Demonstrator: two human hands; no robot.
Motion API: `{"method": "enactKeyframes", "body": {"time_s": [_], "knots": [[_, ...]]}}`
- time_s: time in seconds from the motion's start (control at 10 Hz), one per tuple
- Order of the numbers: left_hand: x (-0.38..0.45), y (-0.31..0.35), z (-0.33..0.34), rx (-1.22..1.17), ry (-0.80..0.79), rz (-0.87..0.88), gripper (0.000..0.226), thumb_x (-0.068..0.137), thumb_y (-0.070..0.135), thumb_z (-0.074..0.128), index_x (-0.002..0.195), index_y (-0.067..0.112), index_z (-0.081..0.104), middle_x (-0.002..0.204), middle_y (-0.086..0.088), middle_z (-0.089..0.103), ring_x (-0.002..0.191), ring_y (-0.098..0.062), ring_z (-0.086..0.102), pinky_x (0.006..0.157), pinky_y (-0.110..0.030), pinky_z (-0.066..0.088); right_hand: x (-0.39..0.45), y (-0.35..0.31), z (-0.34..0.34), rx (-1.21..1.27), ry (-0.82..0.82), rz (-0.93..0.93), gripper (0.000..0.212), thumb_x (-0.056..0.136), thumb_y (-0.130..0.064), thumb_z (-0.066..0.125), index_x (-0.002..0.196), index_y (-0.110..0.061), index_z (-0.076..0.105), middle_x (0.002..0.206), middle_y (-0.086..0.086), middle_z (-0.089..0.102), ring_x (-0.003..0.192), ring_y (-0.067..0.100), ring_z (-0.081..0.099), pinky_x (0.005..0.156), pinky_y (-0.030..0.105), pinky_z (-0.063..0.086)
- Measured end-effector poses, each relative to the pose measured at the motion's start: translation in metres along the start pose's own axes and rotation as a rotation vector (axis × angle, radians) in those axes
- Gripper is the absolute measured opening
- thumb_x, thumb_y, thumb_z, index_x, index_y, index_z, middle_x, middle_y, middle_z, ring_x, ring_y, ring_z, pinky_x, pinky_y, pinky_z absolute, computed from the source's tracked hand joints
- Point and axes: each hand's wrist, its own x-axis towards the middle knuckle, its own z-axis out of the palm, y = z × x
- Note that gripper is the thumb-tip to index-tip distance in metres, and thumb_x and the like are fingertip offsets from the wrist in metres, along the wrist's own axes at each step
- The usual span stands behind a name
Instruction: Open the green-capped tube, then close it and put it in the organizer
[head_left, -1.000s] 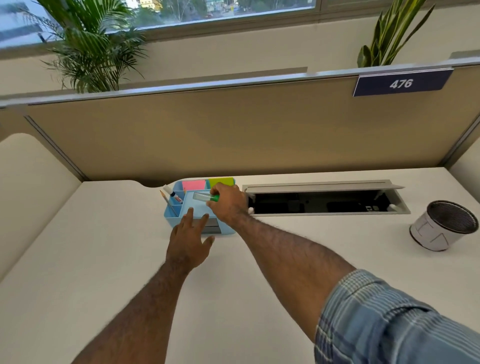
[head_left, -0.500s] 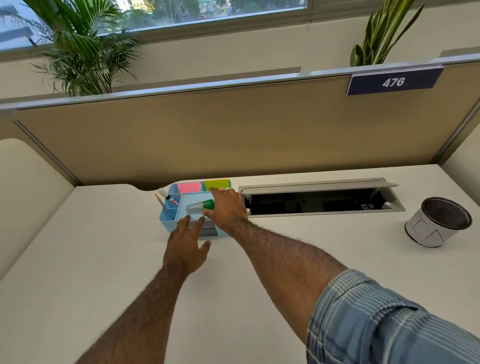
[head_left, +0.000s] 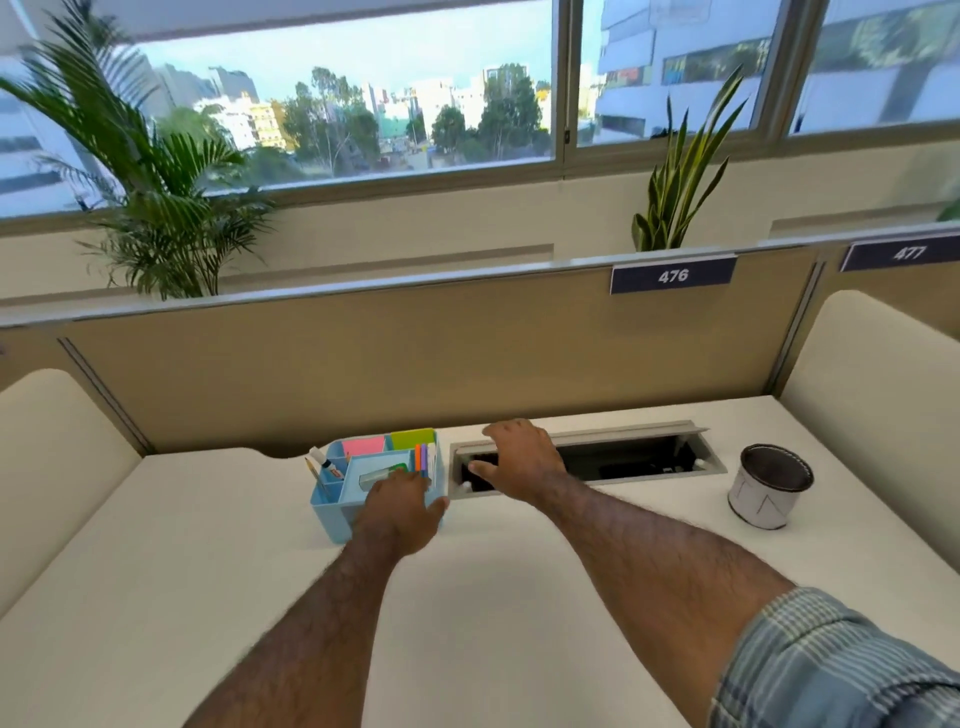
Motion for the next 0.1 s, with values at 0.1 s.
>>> {"method": "enactKeyframes", "body": {"time_s": [0.1], "knots": [[-0.0052,0.0193,-0.0312,0.01,0.005,0.041,0.051,0.094,0.049,0.042,0.126,0.013,0.058,0.128,-0.011,0.063,0.12,-0.029,0.056,0.099,-0.038,0.043,-0.0065,0.0064,-0.0406,-0.068,0.027,0.033,0.064,0.087,-0.059,0.053,0.133,-0.015,0.051,0.135,0.008,0.057,0.126,0.027,0.048,0.106,0.041,0.039]]}}
